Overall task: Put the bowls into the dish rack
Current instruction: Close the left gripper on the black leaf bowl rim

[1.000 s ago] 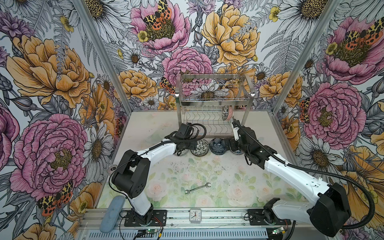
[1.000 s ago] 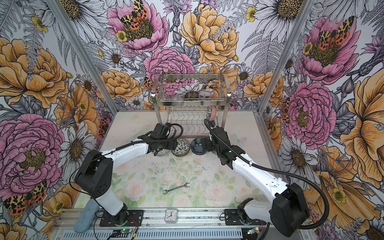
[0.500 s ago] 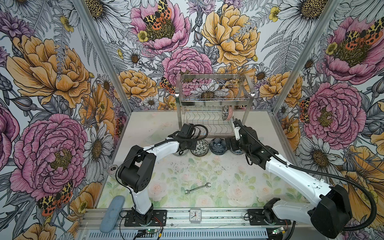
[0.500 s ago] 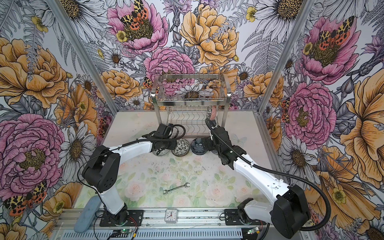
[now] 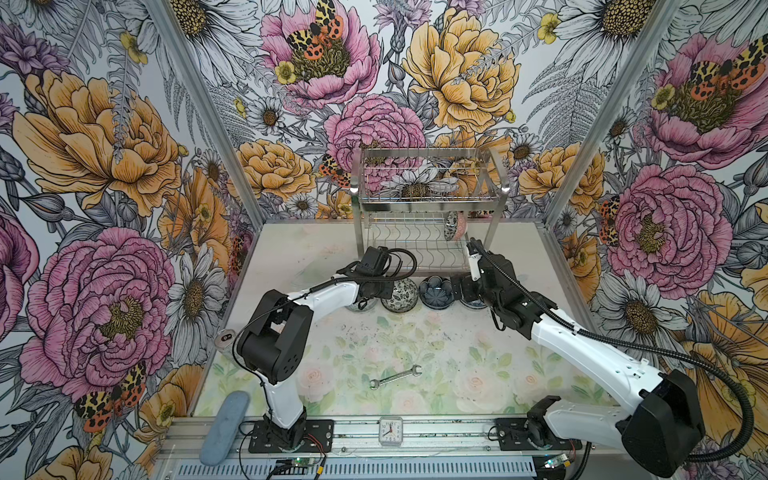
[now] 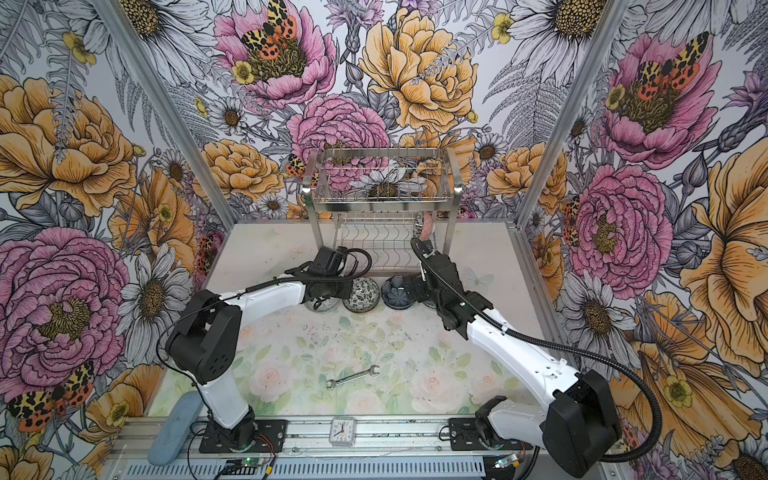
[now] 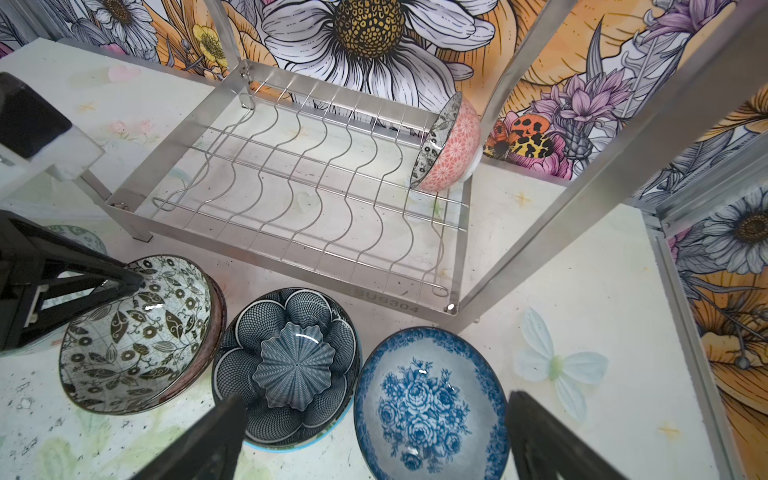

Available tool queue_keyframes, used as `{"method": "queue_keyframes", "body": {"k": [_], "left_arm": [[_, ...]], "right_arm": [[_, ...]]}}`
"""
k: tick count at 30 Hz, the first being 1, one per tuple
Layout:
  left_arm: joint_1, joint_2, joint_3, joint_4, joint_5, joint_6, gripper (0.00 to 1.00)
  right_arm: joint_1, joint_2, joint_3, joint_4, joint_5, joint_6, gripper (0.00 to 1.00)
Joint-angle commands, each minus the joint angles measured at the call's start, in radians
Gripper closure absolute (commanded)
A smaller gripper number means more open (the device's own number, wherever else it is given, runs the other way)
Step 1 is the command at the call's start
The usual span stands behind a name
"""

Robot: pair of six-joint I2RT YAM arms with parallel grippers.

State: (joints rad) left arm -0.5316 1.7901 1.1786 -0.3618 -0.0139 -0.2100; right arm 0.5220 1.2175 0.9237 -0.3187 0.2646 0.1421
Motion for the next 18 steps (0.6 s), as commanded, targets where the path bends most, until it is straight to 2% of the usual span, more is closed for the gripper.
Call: {"method": "queue_keyframes", "body": {"k": [1, 5, 18], "left_arm": [[0.010, 0.000, 0.016, 0.015, 0.002, 0.005, 0.78], [0.010, -0.009, 0.010, 0.012, 0.000, 0.007, 0.81], [0.016, -0.051, -0.015, 0.002, -0.014, 0.003, 0.84]], "right_arm": [[-0.007, -0.030, -0.007, 0.003, 0.017, 0.015, 0.01], [-0.007, -0.038, -0.012, 0.004, 0.021, 0.012, 0.01], [-0.012, -0.035, -0.025, 0.003, 0.025, 0.014, 0.01]]}}
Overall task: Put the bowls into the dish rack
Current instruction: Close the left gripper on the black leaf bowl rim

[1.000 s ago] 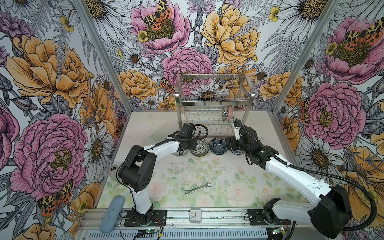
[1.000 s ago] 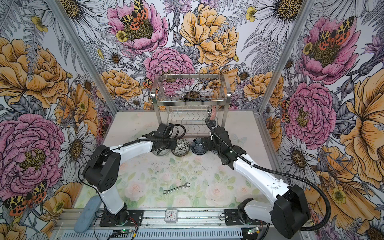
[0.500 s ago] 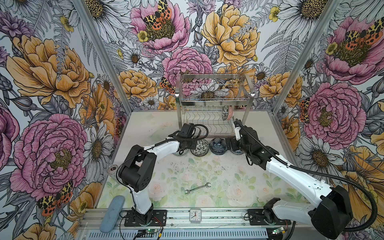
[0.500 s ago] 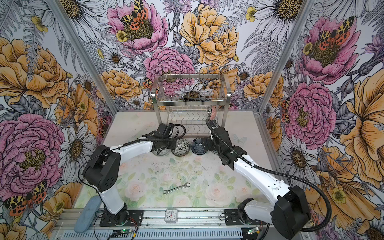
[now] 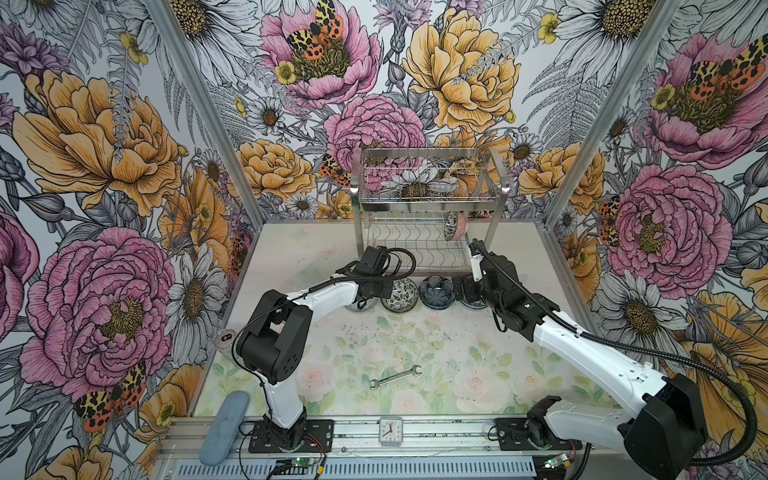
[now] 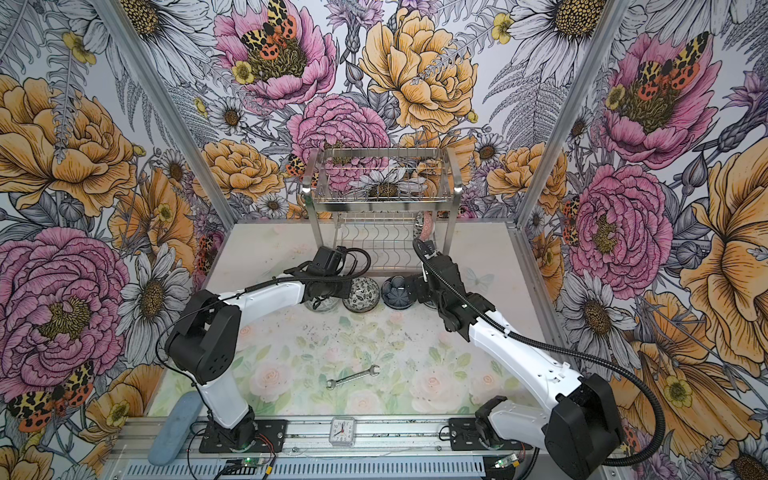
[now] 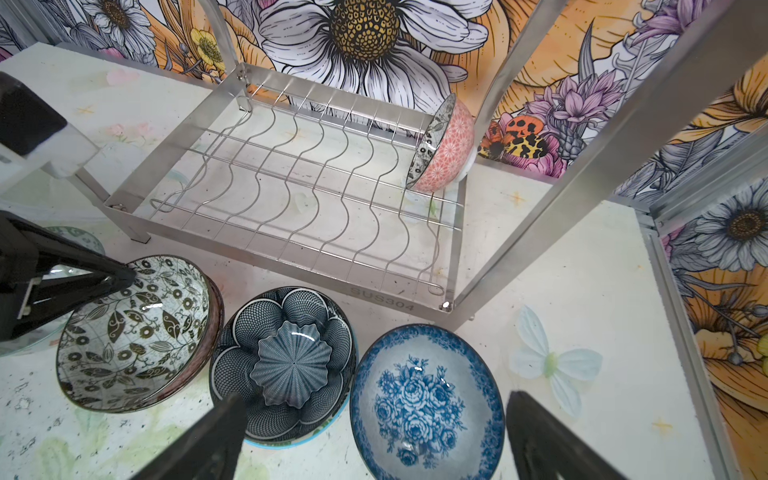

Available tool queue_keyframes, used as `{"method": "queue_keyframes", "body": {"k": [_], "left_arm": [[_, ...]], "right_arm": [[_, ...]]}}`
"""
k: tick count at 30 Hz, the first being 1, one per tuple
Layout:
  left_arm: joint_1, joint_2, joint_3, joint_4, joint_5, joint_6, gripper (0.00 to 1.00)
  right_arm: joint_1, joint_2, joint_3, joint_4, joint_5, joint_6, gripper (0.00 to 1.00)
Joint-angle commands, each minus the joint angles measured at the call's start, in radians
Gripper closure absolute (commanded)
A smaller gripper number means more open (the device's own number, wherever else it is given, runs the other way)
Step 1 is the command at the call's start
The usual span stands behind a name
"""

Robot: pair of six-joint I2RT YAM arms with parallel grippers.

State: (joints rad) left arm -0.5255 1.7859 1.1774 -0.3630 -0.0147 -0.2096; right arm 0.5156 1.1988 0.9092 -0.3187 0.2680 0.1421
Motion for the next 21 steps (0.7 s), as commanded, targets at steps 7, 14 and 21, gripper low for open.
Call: {"method": "queue_keyframes", "body": {"k": [7, 14, 21], "left_arm": [[0.014, -0.066, -0.017, -0.007, -0.014, 0.003, 0.92], [0.014, -0.088, -0.014, -0.020, -0.024, 0.001, 0.95], [0.016, -0.086, -0.011, -0.025, -0.015, 0.003, 0.56]], "right_arm": [[-0.008, -0.018, -0.020, 0.004, 0.025, 0.017, 0.01], [-0.011, -0.020, -0.023, 0.004, 0.026, 0.019, 0.01], [-0.013, -0.020, -0.029, 0.004, 0.024, 0.020, 0.01]]}}
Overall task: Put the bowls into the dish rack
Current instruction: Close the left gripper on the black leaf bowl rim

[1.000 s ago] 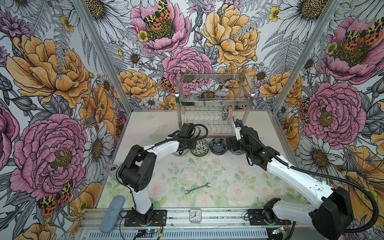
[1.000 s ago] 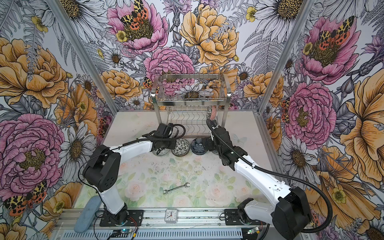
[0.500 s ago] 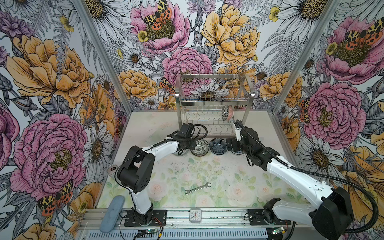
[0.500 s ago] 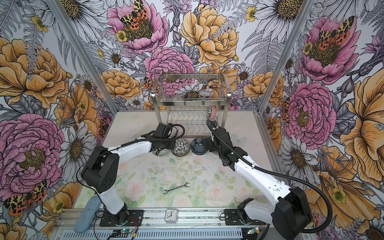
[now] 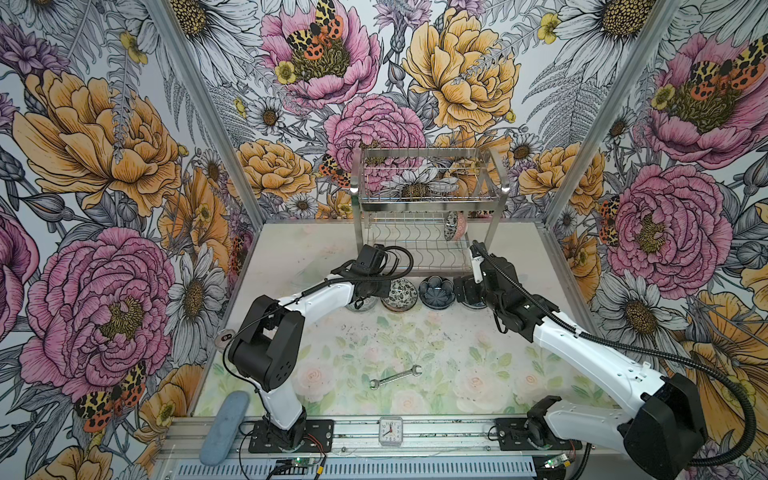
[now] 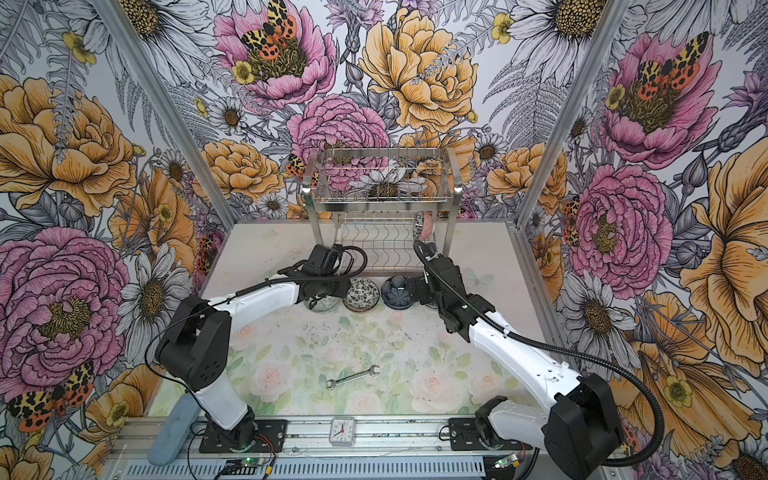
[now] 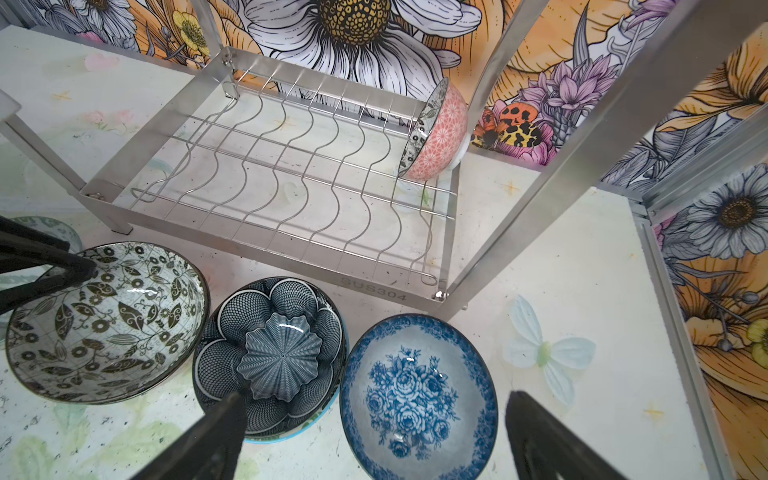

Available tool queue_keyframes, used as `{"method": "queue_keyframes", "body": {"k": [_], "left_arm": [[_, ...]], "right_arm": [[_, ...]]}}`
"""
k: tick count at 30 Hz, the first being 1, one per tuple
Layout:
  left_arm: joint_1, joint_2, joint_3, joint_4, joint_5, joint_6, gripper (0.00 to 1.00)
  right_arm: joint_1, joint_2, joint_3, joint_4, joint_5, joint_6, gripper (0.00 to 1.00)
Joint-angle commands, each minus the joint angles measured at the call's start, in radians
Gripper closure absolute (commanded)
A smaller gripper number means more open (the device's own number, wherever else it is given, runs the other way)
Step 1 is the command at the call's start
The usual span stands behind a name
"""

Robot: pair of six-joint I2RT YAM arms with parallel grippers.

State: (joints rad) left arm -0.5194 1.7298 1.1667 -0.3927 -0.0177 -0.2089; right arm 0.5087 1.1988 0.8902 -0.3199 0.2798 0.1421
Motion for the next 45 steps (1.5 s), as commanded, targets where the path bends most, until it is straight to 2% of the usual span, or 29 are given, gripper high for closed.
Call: {"method": "queue_keyframes", "body": {"k": [1, 6, 16, 29, 32, 36, 42, 45], "left_arm": [[0.009, -0.028, 0.002, 0.005, -0.009, 0.001, 0.56], [0.004, -0.010, 0.006, 0.006, 0.007, -0.003, 0.57], [-0.006, 0.022, 0.013, 0.005, 0.018, -0.011, 0.69], [-0.014, 0.056, 0.033, -0.009, 0.029, -0.018, 0.70], [-0.015, 0.057, 0.039, -0.015, 0.027, -0.017, 0.76], [-0.015, 0.055, 0.048, -0.026, 0.023, -0.013, 0.90], [-0.015, 0.035, 0.058, -0.036, 0.024, -0.013, 1.00], [-0.016, 0.023, 0.062, -0.041, 0.023, -0.011, 1.00]], "right_arm": [[-0.008, -0.019, -0.008, 0.005, 0.013, 0.021, 0.01], [-0.010, -0.022, -0.010, 0.004, 0.014, 0.021, 0.01], [-0.012, -0.022, -0.013, 0.005, 0.012, 0.022, 0.01], [-0.015, -0.017, -0.010, 0.005, 0.010, 0.021, 0.01], [-0.014, -0.018, -0.009, 0.005, 0.010, 0.021, 0.01], [-0.016, -0.016, -0.007, 0.005, 0.010, 0.019, 0.01], [-0.017, -0.016, -0.005, 0.005, 0.007, 0.017, 0.01], [-0.017, -0.016, -0.006, 0.005, 0.007, 0.019, 0.01]]}}
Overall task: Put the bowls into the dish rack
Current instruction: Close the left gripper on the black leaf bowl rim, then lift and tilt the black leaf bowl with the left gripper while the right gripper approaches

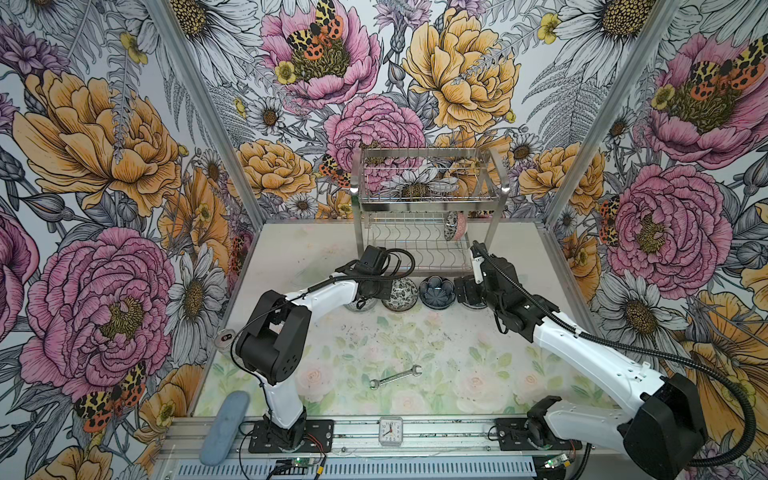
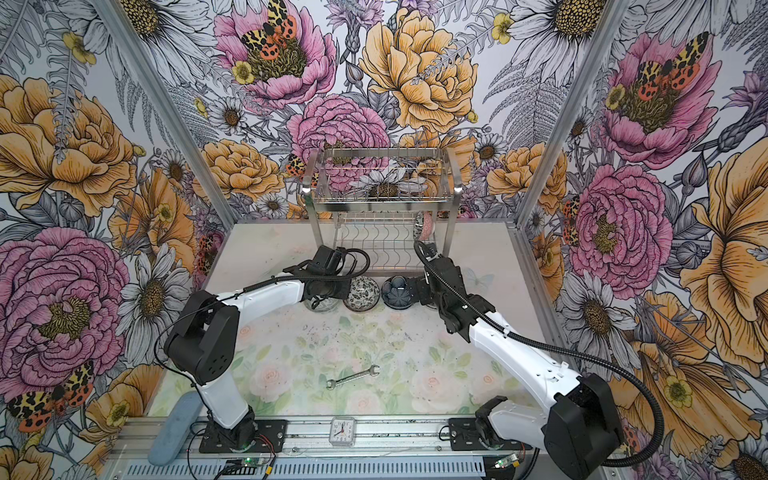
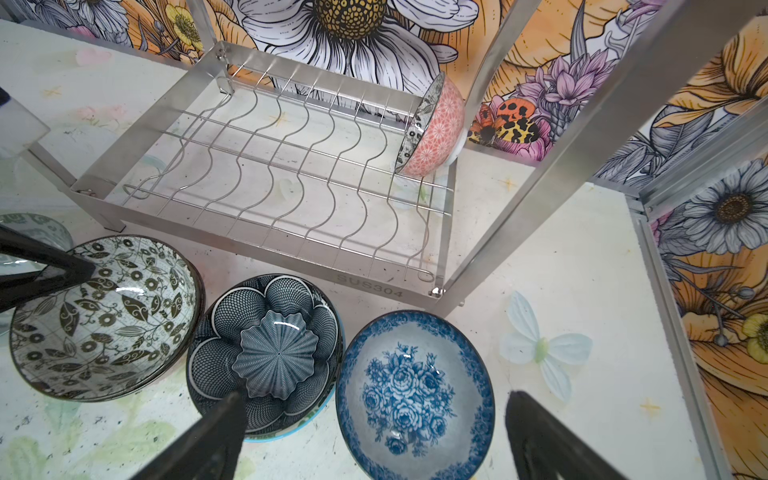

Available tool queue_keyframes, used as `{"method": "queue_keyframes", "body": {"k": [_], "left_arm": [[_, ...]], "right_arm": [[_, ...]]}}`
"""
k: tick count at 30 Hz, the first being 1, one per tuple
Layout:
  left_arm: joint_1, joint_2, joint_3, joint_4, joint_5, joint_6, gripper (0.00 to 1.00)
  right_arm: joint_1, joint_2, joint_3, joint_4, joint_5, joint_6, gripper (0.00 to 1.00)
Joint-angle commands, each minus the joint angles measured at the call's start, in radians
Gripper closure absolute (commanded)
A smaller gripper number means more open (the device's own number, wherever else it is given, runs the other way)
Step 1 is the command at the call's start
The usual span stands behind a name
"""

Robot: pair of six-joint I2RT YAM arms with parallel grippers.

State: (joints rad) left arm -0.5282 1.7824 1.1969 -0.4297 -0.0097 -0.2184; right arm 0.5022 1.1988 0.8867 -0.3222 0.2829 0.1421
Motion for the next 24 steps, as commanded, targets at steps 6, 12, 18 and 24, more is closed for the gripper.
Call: {"method": "queue_keyframes", "body": {"k": [6, 12, 18, 24], "left_arm": [[-0.006, -0.058, 0.037, -0.007, 0.016, -0.006, 1.00], [-0.006, -0.111, 0.044, -0.006, 0.006, -0.013, 1.00], [-0.004, -0.166, 0.046, -0.007, -0.002, -0.018, 1.00], [-0.006, -0.233, 0.026, 0.023, -0.013, -0.035, 1.00]], "right_arm": [[-0.013, -0.021, -0.010, 0.006, 0.004, 0.021, 0.01], [-0.014, -0.027, -0.014, 0.008, 0.006, 0.021, 0.01], [-0.014, -0.032, -0.017, 0.008, 0.004, 0.021, 0.01], [-0.014, -0.052, -0.014, 0.002, -0.011, 0.024, 0.01]]}}
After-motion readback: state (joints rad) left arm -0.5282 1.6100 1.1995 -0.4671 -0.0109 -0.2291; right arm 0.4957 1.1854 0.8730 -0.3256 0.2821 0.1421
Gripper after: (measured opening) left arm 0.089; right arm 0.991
